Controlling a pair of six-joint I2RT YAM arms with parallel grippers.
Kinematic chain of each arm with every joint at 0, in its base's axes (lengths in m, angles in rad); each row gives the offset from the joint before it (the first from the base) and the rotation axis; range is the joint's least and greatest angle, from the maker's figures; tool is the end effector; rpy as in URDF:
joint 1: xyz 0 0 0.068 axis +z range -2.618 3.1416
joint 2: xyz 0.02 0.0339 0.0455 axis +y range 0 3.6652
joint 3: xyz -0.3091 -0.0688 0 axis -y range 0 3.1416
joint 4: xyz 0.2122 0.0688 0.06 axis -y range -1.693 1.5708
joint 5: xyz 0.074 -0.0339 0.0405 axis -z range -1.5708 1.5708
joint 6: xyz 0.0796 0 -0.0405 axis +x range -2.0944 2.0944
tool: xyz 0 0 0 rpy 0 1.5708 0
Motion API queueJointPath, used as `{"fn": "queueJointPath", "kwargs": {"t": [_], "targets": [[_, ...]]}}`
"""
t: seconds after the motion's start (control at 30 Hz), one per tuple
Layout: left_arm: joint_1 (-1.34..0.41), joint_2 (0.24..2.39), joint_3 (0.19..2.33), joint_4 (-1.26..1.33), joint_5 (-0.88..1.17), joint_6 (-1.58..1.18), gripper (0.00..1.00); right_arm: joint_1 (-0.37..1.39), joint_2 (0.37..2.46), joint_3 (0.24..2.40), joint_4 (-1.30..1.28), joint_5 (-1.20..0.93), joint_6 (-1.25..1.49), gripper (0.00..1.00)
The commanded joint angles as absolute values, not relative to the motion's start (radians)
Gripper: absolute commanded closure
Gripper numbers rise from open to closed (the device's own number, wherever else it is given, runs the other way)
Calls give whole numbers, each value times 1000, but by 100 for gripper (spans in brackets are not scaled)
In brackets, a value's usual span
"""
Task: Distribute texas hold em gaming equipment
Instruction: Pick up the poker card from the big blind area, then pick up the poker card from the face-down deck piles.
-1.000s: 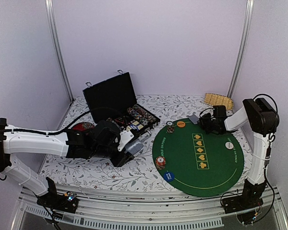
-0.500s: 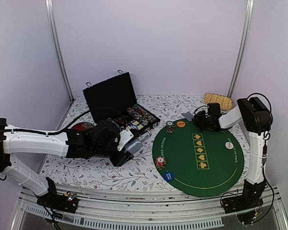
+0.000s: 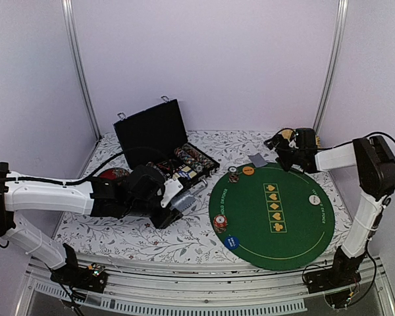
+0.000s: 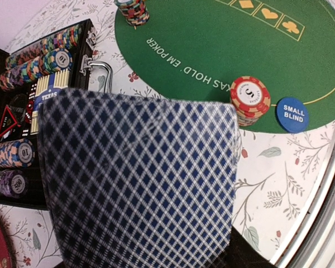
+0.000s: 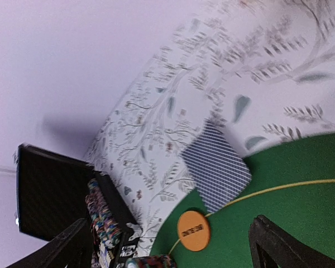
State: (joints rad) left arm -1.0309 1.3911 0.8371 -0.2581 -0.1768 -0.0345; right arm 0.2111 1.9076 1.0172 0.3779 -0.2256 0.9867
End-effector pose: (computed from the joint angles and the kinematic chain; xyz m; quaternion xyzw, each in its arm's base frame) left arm 0.1568 -0.2343 0.2464 0.4134 0.8284 -0.1167 0.3594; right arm 0.4210 0.1084 0.2037 0.2718 0.8155 0.3630 0.3595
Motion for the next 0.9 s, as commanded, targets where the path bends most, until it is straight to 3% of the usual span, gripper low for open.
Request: {"fn": "queueJointPath", "kwargs": {"t": [0.0, 0.27, 0.5, 0.87], "targets": [[-1018, 1379, 870, -258, -183, -9, 43, 246, 1700, 1031, 267, -329, 527, 1], [-1017, 1387, 892, -263, -176, 3, 43, 445, 1571, 1102, 16, -694, 82, 1], [-1019, 1387, 899, -262, -175, 11, 43, 636, 1669, 1188, -4, -889, 98, 1], [-1018, 1392, 905, -262, -176, 3, 43, 765, 1884, 1346, -20, -932, 121, 1]]}}
